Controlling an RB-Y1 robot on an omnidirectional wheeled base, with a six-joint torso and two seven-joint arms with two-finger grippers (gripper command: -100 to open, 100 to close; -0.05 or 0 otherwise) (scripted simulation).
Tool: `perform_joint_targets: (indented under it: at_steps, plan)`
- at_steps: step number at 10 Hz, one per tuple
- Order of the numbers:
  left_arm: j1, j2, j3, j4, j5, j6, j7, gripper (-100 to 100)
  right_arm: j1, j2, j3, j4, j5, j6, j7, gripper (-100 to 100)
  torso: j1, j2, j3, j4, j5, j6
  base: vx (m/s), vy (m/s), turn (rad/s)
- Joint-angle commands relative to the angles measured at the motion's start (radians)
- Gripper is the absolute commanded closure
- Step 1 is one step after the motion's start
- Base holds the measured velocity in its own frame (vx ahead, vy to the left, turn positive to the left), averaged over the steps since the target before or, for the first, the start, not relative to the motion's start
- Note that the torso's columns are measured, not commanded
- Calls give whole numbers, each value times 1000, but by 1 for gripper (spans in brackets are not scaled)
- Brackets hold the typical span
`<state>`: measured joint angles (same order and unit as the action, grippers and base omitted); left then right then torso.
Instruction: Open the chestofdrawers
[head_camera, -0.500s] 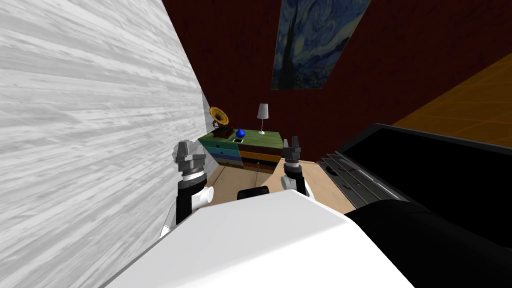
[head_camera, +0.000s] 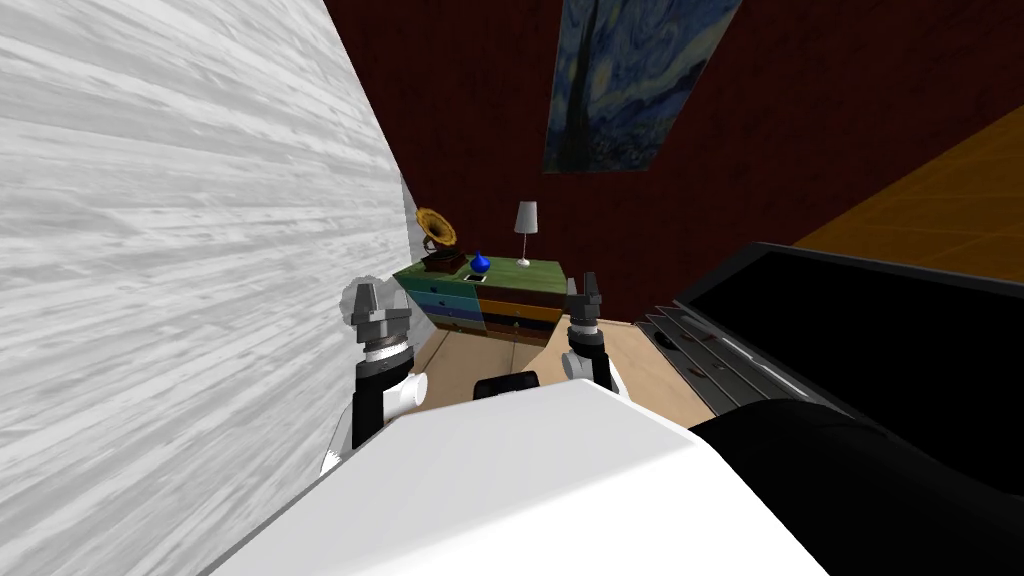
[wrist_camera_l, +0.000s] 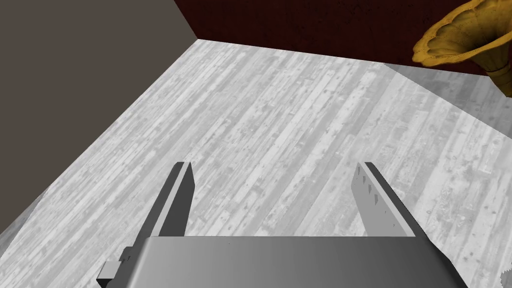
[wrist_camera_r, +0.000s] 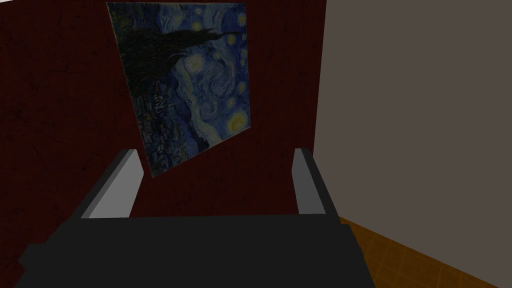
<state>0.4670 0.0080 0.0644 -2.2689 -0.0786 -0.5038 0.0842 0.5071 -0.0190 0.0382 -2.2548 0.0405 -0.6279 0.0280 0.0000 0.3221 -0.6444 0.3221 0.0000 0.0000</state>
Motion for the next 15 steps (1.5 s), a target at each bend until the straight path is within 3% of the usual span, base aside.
perform_joint_targets:
  at_steps: [1,4,5,6,9,15]
  plan:
    - [0,0,0,0,0,0,0,0,0,0,0,0,0,0,0,0,0,74,-147,74,0,0,0,0,0]
    - [0,0,0,0,0,0,0,0,0,0,0,0,0,0,0,0,0,296,-590,295,0,0,0,0,0]
    - [-2,30,-1,9,-1,0,-2,-100,0,0,0,0,0,0,0,0,0,369,-738,369,0,0,14,-15,-8]
    - [-4,51,-1,19,-3,-1,-4,-100,0,0,0,0,0,0,0,0,-1,403,-807,402,0,0,22,-35,-10]
    - [-19,110,-6,83,-12,-3,-18,-100,0,0,0,0,0,0,0,0,-1,415,-832,415,0,0,37,-76,-20]
    - [-56,140,-17,241,-35,-8,-52,-100,0,0,0,0,0,0,0,0,0,417,-831,416,0,0,66,-130,-28]
